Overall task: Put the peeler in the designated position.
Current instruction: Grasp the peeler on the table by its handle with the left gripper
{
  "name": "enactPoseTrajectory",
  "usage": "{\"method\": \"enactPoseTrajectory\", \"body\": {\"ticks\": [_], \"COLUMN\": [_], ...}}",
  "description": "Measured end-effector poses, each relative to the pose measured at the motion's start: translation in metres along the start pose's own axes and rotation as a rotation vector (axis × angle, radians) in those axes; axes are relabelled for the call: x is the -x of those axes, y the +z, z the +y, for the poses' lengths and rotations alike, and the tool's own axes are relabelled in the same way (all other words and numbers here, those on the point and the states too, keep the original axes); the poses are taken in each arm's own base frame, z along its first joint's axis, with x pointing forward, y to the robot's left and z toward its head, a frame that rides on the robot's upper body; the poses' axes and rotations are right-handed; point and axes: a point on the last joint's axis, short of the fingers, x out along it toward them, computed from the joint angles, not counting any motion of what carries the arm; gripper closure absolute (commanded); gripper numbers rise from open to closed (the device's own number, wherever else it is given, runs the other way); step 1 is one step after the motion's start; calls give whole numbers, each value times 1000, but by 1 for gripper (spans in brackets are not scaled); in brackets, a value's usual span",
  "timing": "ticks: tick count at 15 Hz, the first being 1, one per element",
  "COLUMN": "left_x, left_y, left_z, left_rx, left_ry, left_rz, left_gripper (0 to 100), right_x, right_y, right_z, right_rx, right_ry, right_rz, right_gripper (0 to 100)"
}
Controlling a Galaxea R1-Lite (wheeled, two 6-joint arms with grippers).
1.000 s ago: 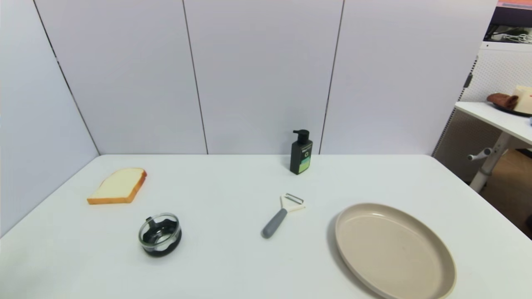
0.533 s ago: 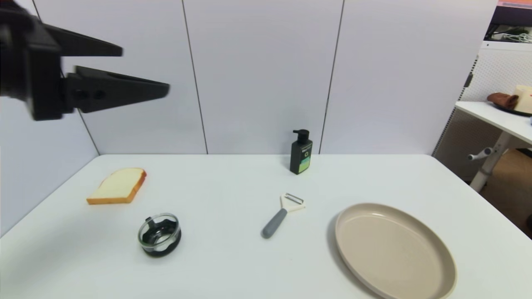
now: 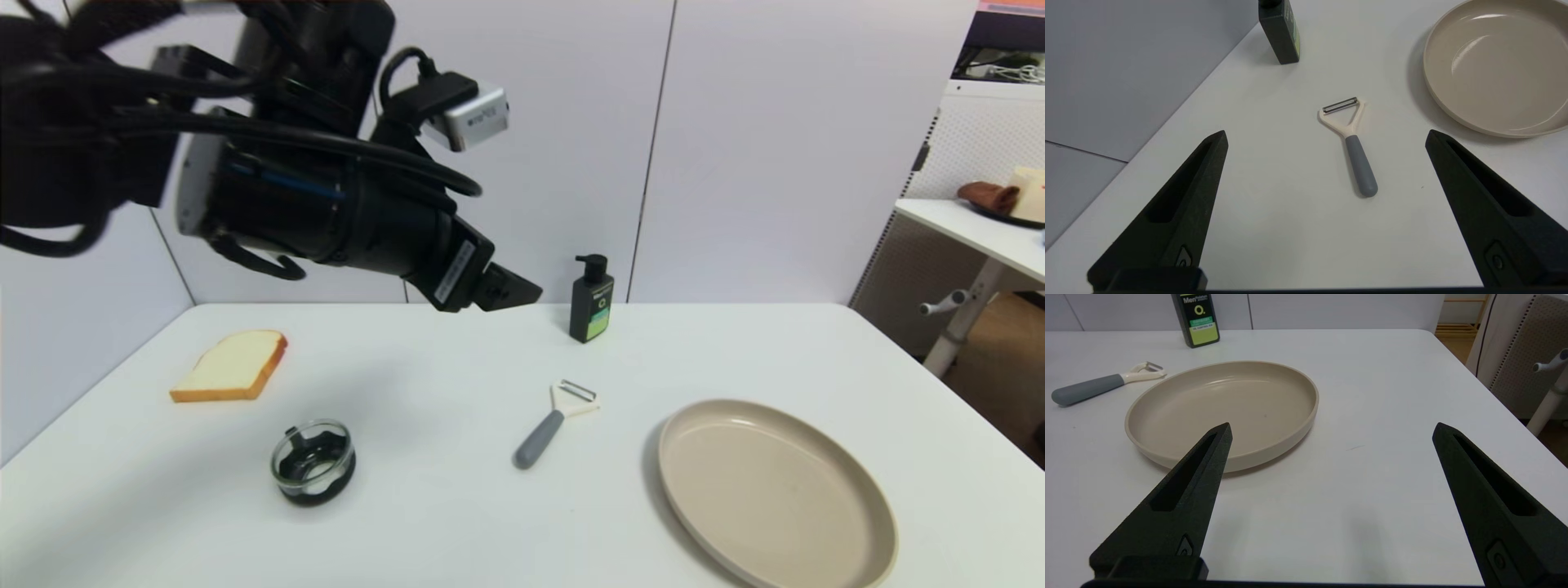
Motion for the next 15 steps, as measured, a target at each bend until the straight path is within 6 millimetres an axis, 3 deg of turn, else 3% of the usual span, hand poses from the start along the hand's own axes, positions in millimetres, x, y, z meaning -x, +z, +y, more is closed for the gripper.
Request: {"method": "enactPoseTrajectory", "body": {"ticks": [3, 7, 11, 15], "left_x": [-45, -90, -123, -142], "left_y": [-14, -38, -57, -69], "left_z": [-1, -7, -28, -51], "left_rx": [78, 169, 271, 290], "left_ry": [-23, -39, 40, 87], "left_rz": [99, 223, 334, 388], "left_gripper": [0, 0, 0, 0], "right_x": [0, 0, 0, 0], "right_y": [0, 0, 0, 0], "right_z": [0, 0, 0, 0], "right_rx": [0, 0, 0, 0], "right_ry": [0, 0, 0, 0], "right_rz": [0, 0, 0, 0], "right_gripper": [0, 0, 0, 0]}}
